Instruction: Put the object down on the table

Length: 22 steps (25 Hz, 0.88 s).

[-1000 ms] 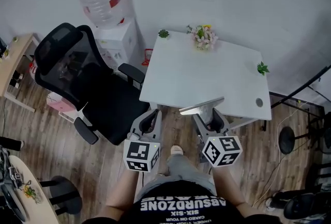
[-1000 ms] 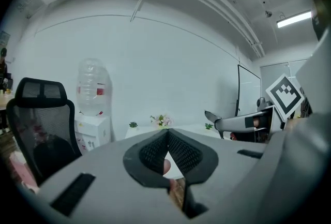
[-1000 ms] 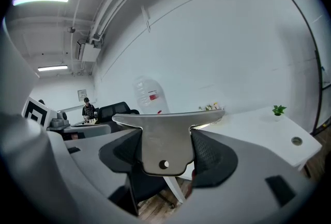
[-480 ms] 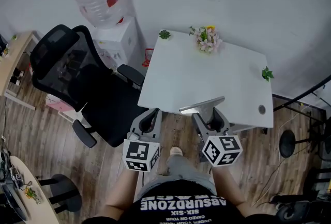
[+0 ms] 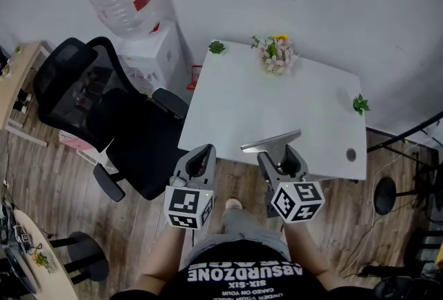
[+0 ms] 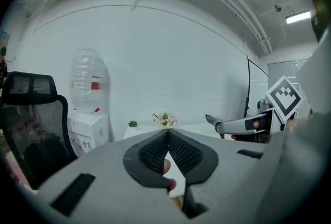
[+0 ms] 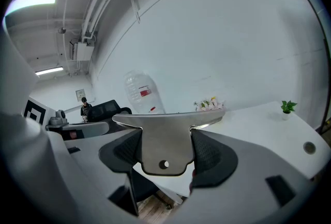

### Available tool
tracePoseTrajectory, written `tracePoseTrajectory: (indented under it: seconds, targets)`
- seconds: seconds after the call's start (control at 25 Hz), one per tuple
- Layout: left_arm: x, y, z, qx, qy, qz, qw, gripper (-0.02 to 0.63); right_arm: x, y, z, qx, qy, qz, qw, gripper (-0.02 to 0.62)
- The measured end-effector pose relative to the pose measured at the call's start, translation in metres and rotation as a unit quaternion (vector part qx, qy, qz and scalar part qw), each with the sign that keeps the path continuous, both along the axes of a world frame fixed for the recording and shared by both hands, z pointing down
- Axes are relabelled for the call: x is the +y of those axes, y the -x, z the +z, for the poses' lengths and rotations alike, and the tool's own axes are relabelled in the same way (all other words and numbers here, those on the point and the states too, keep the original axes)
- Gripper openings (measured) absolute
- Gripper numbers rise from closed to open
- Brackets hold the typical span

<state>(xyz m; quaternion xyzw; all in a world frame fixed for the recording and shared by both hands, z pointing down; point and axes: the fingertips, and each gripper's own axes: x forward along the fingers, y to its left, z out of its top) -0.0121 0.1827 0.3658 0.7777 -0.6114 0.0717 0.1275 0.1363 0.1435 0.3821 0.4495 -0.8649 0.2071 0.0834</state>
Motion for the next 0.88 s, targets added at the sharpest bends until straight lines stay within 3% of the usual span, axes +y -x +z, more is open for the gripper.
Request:
tracePoseTrajectory:
  seconds: [0.4, 0.88]
  targets:
    - [-0.036, 0.001, -0.005, -0.012, -0.013, -0.039, 0.9991, 0.006, -0.043, -0.009, 0.003, -0.005, -0.002, -0.028, 1.000, 0.288]
    - [-0.055, -0.012, 0.000, -0.013, -0.001, -0.037, 0.9992, 0.006, -0.067, -0.021, 0.008, -0.013, 0.004, -0.026, 1.000, 0.288]
